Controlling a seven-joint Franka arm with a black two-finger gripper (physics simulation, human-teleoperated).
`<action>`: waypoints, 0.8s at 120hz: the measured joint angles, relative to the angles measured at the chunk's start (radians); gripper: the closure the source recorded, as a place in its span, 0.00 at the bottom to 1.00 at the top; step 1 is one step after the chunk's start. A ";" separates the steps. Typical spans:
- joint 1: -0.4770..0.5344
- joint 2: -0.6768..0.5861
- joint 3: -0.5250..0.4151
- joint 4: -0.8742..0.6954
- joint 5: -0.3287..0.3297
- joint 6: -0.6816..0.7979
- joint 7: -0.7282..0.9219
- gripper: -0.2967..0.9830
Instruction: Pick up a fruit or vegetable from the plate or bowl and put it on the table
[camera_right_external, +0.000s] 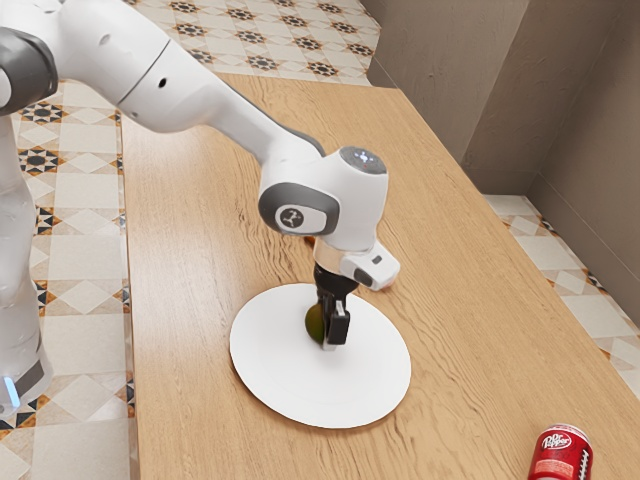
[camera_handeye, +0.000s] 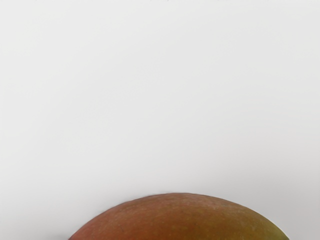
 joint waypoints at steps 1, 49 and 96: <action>0.000 0.000 0.000 0.000 0.000 0.000 0.000 0.37; -0.003 -0.055 -0.149 0.176 0.012 -0.093 -0.015 0.39; -0.065 0.116 -0.318 0.357 0.070 -0.151 -0.022 0.39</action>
